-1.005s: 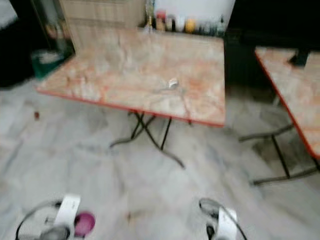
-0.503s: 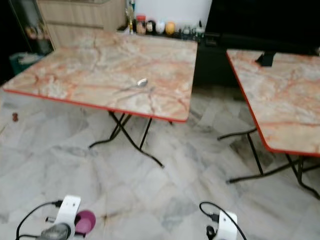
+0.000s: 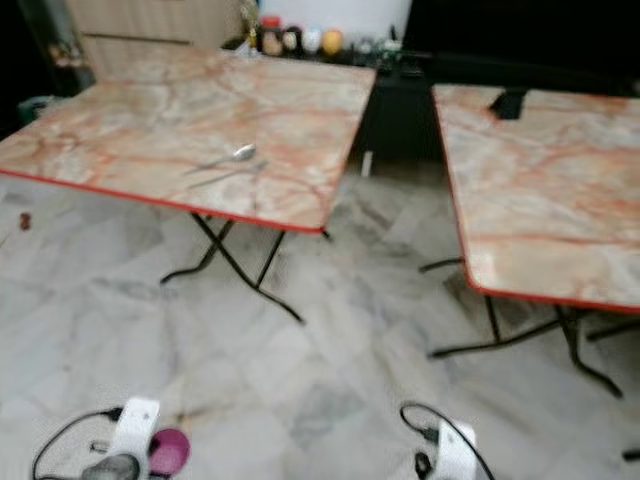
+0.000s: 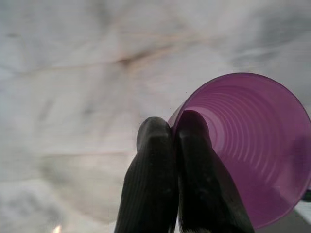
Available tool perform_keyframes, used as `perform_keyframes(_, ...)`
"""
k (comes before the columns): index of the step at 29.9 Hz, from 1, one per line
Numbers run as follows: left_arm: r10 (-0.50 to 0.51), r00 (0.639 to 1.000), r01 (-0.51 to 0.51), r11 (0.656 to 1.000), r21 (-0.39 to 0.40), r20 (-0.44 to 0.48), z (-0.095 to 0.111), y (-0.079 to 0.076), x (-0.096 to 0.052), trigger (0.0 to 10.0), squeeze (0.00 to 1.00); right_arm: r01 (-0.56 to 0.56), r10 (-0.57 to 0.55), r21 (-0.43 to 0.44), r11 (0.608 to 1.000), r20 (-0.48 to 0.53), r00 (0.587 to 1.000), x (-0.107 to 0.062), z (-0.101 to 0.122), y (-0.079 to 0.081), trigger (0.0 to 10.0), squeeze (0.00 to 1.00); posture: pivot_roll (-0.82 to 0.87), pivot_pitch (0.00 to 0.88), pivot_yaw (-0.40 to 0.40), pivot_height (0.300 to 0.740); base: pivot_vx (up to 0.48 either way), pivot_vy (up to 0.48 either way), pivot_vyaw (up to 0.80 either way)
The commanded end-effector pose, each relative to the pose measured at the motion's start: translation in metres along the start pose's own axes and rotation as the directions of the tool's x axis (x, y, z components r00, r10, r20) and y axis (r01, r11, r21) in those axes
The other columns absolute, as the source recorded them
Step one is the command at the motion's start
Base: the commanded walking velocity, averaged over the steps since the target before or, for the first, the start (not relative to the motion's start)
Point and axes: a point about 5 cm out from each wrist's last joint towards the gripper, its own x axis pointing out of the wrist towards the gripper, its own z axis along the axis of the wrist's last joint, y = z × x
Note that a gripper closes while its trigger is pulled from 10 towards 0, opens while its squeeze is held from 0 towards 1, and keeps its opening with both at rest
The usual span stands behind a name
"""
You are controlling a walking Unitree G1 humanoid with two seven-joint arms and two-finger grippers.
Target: Setting the table
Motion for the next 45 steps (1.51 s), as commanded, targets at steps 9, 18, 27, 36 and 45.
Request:
perform_keyframes(9, 0.023, 1.000, -0.023, 0.999, 0.036, -0.001, 0.0003, 0.0116, -0.0003, 10.0, 0.00, -0.015, 0.015, 0.016, 1.000, 0.005, 1.000, 0.0007, 0.0011, 0.0078, 10.0, 0.00, 0.02, 0.000, -0.036, 0.740, 0.000, -0.345, 0.00)
perform_keyframes(18, 0.018, 1.000, -0.018, 0.999, 0.038, -0.003, 0.0004, 0.0106, -0.0003, 10.0, 0.00, -0.013, 0.013, 0.016, 1.000, 0.009, 1.000, 0.0007, 0.0018, 0.0069, 10.0, 0.00, 0.02, 0.000, -0.041, 0.740, 0.000, -0.345, 0.00)
perform_keyframes(27, 0.018, 1.000, -0.018, 0.999, 0.038, -0.004, -0.0015, 0.0111, -0.0007, 10.0, 0.00, -0.013, 0.013, 0.011, 1.000, 0.009, 1.000, 0.0007, 0.0019, 0.0063, 10.0, 0.00, 0.03, 0.000, -0.044, 0.740, 0.000, -0.345, 0.00)
perform_keyframes(36, 0.012, 1.000, -0.011, 0.999, 0.046, -0.009, -0.0037, 0.0098, -0.0010, 10.0, 0.00, -0.012, 0.012, 0.007, 1.000, 0.008, 1.000, 0.0005, 0.0012, 0.0060, 10.0, 0.00, 0.03, 0.000, -0.043, 0.740, 0.000, -0.345, 0.00)
perform_keyframes(45, 0.005, 1.000, -0.005, 0.999, 0.054, -0.005, -0.0023, 0.0087, -0.0008, 10.0, 0.00, -0.010, 0.009, 0.008, 1.000, 0.013, 1.000, 0.0004, 0.0010, 0.0065, 10.0, 0.00, 0.03, 0.000, -0.039, 0.740, 0.000, -0.345, 0.00)
